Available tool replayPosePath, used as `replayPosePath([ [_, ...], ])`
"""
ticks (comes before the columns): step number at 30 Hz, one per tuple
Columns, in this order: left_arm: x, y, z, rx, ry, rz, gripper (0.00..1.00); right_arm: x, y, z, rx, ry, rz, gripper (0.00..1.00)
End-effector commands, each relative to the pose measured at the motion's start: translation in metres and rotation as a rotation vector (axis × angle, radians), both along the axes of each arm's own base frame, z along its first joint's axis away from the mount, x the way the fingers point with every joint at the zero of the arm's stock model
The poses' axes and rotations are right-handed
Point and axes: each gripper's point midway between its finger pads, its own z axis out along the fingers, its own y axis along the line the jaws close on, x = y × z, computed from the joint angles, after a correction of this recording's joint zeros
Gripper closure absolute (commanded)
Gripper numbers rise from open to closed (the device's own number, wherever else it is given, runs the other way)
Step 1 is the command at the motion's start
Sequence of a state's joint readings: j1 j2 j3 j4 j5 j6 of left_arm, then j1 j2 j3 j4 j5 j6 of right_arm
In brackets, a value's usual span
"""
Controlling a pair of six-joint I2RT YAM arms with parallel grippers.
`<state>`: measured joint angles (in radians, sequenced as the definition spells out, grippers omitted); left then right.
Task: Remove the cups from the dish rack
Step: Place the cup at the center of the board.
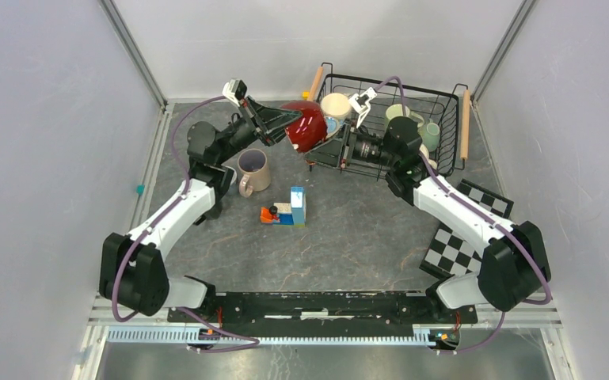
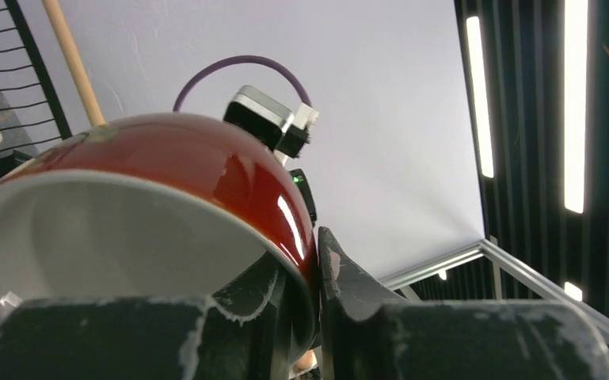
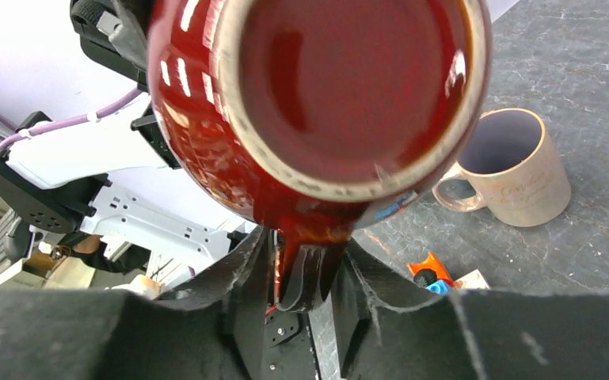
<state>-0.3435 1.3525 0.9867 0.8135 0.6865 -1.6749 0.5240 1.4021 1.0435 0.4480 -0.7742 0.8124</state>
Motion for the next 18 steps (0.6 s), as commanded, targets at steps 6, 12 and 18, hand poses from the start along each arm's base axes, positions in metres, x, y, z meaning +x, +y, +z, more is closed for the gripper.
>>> replayPosePath([
  [6, -0.012, 0.014, 0.037, -0.032, -0.139, 0.109, 0.98, -0.001, -0.002, 0.027, 0.03, -0.162, -0.032, 0.34],
  [12, -0.014, 0.017, 0.041, 0.011, -0.166, 0.146, 0.98, 0.003, -0.009, 0.024, -0.025, -0.199, -0.083, 0.18],
  [18, -0.02, 0.023, 0.038, 0.147, -0.175, 0.205, 0.98, 0.015, -0.03, 0.017, -0.145, -0.225, -0.209, 0.12],
])
